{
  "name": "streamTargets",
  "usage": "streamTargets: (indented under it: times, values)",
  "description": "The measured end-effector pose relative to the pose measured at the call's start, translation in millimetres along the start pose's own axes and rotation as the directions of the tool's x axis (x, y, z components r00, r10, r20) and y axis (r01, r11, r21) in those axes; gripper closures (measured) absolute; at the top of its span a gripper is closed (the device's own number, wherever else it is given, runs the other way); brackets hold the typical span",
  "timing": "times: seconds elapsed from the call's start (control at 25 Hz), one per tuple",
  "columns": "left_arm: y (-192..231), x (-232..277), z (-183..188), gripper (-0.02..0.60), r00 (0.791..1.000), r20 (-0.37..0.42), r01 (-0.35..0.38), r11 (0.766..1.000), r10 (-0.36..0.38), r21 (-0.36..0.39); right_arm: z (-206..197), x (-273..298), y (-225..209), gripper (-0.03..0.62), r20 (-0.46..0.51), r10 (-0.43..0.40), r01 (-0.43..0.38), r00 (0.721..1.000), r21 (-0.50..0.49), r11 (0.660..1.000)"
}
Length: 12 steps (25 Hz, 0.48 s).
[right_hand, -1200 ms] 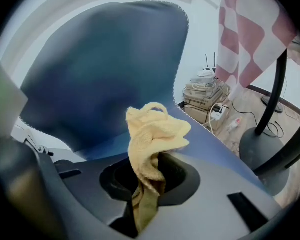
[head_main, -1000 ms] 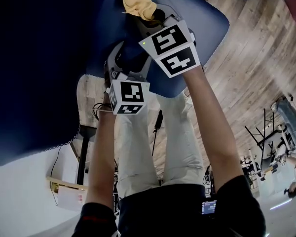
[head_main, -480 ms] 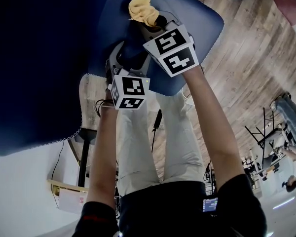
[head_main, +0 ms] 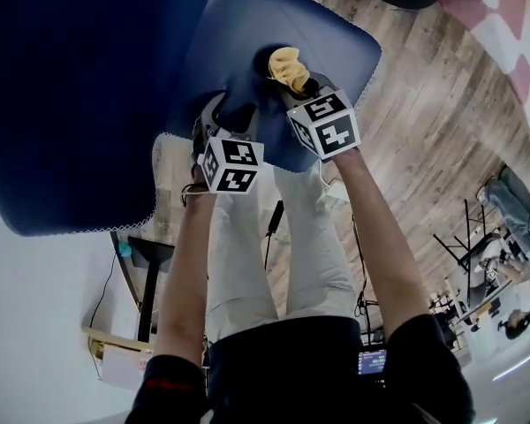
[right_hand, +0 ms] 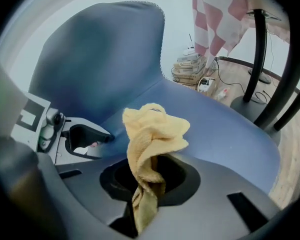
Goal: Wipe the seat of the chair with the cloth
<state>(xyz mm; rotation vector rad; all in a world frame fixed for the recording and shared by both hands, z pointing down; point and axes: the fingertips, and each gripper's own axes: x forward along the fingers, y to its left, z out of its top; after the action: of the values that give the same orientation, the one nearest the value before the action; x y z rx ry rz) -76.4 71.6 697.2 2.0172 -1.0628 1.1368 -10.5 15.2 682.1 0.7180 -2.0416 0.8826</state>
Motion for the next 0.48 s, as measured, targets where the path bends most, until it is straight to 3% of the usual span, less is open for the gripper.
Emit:
streamTargets:
  times: [0.24, 0.4, 0.48]
  values:
    - [-6, -22, -33, 0.405, 0.995, -0.095, 0.028, 1.000, -0.028, -0.001, -60, -25, 15, 0.539, -0.147, -0.006, 0.004, 0.989, -0.012, 1.000]
    - [-14, -42, -34, 0.493, 0.989, -0.138, 0.062, 0.998, -0.061, 0.003, -108, -42, 38, 0.539, -0.304, 0.064, -0.071, 0.950, -0.012, 0.997]
    - [-19, -58, -23, 0.531, 0.989, -0.129, 0.078, 0.997, -0.074, 0.025, -118, -57, 47, 0.539, -0.328, 0.082, -0.087, 0.941, 0.000, 0.996]
